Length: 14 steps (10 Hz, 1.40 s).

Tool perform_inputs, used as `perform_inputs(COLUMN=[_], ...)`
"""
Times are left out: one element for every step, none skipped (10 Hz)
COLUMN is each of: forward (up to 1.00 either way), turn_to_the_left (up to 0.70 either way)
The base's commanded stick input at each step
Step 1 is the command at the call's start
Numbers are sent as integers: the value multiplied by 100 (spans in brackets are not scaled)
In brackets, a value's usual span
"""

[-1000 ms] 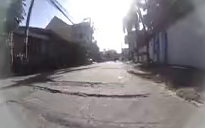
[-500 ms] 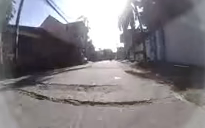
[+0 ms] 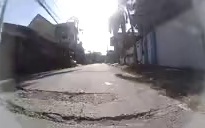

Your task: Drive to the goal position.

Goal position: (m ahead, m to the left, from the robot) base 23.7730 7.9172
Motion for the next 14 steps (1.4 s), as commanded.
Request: perform_inputs(forward=[70,70,70,70,70,70,70,70,70,70,70,70,70,70], turn_to_the_left=[-2,-2,-2,-2,-2,-2,-2,-2,-2,-2,-2,-2,-2,-2])
